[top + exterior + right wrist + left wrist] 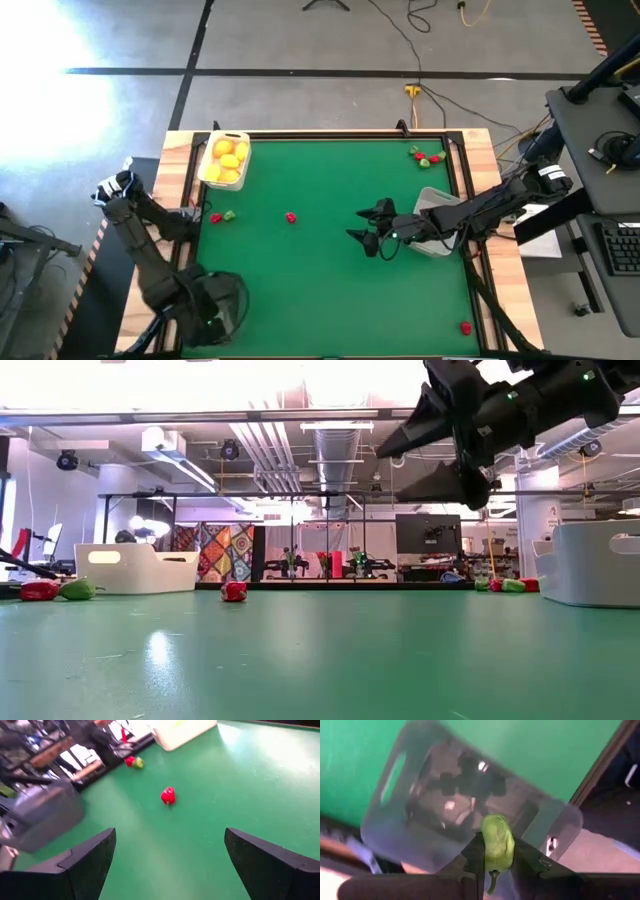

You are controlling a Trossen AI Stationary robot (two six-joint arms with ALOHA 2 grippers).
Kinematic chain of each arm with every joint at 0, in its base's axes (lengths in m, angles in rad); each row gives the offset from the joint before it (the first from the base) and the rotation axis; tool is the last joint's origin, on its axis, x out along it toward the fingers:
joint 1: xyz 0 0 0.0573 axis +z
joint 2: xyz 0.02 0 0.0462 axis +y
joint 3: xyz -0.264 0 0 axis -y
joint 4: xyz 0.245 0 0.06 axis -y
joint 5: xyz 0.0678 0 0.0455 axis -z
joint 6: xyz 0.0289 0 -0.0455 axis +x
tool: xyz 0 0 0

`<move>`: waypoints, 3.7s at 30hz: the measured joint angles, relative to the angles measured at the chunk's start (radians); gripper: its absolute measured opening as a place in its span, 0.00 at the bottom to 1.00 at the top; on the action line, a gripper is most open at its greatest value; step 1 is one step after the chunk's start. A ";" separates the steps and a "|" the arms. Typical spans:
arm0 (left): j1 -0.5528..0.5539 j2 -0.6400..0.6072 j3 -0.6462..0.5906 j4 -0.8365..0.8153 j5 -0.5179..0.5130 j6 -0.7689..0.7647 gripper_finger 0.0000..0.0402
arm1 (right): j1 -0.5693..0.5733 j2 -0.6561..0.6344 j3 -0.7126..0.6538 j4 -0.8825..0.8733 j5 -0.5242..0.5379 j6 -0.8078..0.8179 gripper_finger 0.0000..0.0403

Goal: Sort produce into baskets
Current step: Put the green chili pepper into the black bin

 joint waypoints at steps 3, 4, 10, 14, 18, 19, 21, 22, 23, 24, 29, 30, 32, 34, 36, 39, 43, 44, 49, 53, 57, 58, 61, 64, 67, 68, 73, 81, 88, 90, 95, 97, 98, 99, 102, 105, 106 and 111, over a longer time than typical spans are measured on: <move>-0.039 0.013 -0.035 0.002 0.015 -0.075 0.11 | 0.000 0.000 0.000 0.041 0.000 -0.002 0.90; -0.043 0.019 -0.061 0.007 0.017 -0.080 0.11 | 0.000 0.000 0.000 0.054 0.000 -0.002 0.90; -0.015 0.034 -0.280 0.227 0.055 -0.016 0.11 | -0.002 -0.002 0.000 0.101 -0.005 -0.001 0.90; 0.020 0.033 -0.384 0.319 0.065 -0.018 0.12 | -0.002 -0.002 0.000 0.102 -0.037 -0.018 0.90; 0.026 0.032 -0.413 0.318 0.072 -0.022 0.16 | -0.002 -0.002 0.000 0.106 -0.031 -0.025 0.90; 0.027 0.032 -0.414 0.318 0.071 -0.026 0.18 | -0.002 -0.002 0.000 0.106 -0.027 -0.025 0.90; 0.028 0.032 -0.415 0.317 0.067 -0.033 0.22 | -0.002 -0.002 0.000 0.106 -0.022 -0.026 0.90; 0.028 0.032 -0.415 0.316 0.065 -0.036 0.25 | -0.002 -0.002 0.000 0.106 -0.019 -0.027 0.90; 0.028 0.032 -0.415 0.313 0.065 -0.036 0.28 | -0.002 -0.002 0.000 0.106 -0.019 -0.027 0.90; 0.027 0.032 -0.415 0.305 0.065 -0.037 0.30 | -0.002 -0.002 0.000 0.105 -0.019 -0.027 0.90; 0.028 0.032 -0.401 0.194 0.042 -0.037 0.44 | -0.002 -0.002 0.000 0.105 -0.034 -0.040 0.90; 0.028 0.031 -0.386 0.158 0.041 -0.034 0.46 | -0.002 -0.004 0.000 0.105 -0.053 -0.049 0.90; 0.028 0.031 -0.331 0.096 0.021 -0.019 0.50 | -0.002 -0.005 0.006 0.104 -0.091 -0.072 0.90; 0.028 0.029 -0.254 0.006 -0.047 -0.001 0.53 | 0.001 -0.005 0.022 0.105 -0.121 -0.089 0.90; 0.028 0.029 -0.163 -0.082 -0.193 0.016 0.55 | 0.003 -0.005 0.039 0.105 -0.134 -0.113 0.90; 0.033 0.028 -0.044 -0.214 -0.464 0.043 0.57 | 0.003 -0.005 0.071 0.105 -0.134 -0.160 0.90; 0.105 0.023 0.025 -0.328 -0.576 0.156 0.59 | 0.013 0.002 0.113 0.104 -0.134 -0.210 0.90; 0.137 0.019 0.023 -0.335 -0.560 0.204 0.60 | 0.019 0.006 0.121 0.102 -0.136 -0.222 0.90; 0.339 -0.011 -0.084 -0.299 -0.490 0.412 0.60 | 0.049 0.029 0.140 0.097 -0.142 -0.251 0.90; 0.537 -0.055 -0.229 -0.176 -0.425 0.620 0.60 | 0.078 0.042 0.142 0.085 -0.141 -0.252 0.90; 0.723 -0.106 -0.388 -0.013 -0.361 0.774 0.60 | 0.118 0.042 0.141 0.046 -0.142 -0.246 0.90; 0.764 -0.115 -0.424 0.024 -0.346 0.797 0.61 | 0.126 0.042 0.141 0.042 -0.142 -0.246 0.90; 0.876 -0.136 -0.506 0.090 -0.334 0.824 0.62 | 0.146 0.042 0.141 0.038 -0.141 -0.245 0.90; 0.959 -0.136 -0.557 0.096 -0.324 0.827 0.64 | 0.153 0.042 0.141 0.031 -0.141 -0.244 0.90; 1.010 -0.136 -0.611 0.143 -0.267 0.868 0.64 | 0.151 0.042 0.141 0.024 -0.140 -0.233 0.90; 1.021 -0.136 -0.630 0.168 -0.253 0.878 0.64 | 0.151 0.042 0.141 0.020 -0.140 -0.234 0.90; 1.053 -0.131 -0.682 0.248 -0.222 0.887 0.61 | 0.151 0.042 0.141 0.021 -0.135 -0.236 0.90; 1.053 -0.125 -0.681 0.287 -0.215 0.821 0.51 | 0.151 0.042 0.141 0.021 -0.133 -0.235 0.90; 1.047 -0.128 -0.666 0.335 -0.240 0.718 0.29 | 0.151 0.042 0.141 0.021 -0.133 -0.235 0.90; 1.040 -0.136 -0.648 0.333 -0.241 0.715 0.21 | 0.151 0.042 0.141 0.021 -0.133 -0.235 0.90; 0.932 -0.163 -0.518 0.337 -0.154 0.667 0.09 | 0.151 0.042 0.140 0.017 -0.134 -0.218 0.90; 0.821 -0.172 -0.435 0.341 -0.142 0.643 0.09 | 0.151 0.042 0.140 0.012 -0.137 -0.209 0.90; 0.760 -0.175 -0.391 0.340 -0.139 0.627 0.10 | 0.151 0.042 0.140 0.010 -0.137 -0.209 0.90; 0.696 -0.177 -0.349 0.333 -0.141 0.605 0.11 | 0.151 0.042 0.140 0.007 -0.137 -0.209 0.90; 0.481 -0.168 -0.238 0.301 -0.161 0.495 0.12 | 0.151 0.041 0.140 -0.003 -0.137 -0.209 0.90; 0.285 -0.140 -0.185 0.256 -0.167 0.297 0.12 | 0.151 0.041 0.140 -0.003 -0.136 -0.212 0.90; 0.231 -0.130 -0.179 0.242 -0.167 0.198 0.12 | 0.151 0.041 0.140 -0.002 -0.136 -0.218 0.90; 0.043 -0.058 -0.201 0.209 -0.163 -0.199 0.12 | 0.149 0.041 0.140 0.022 -0.132 -0.246 0.90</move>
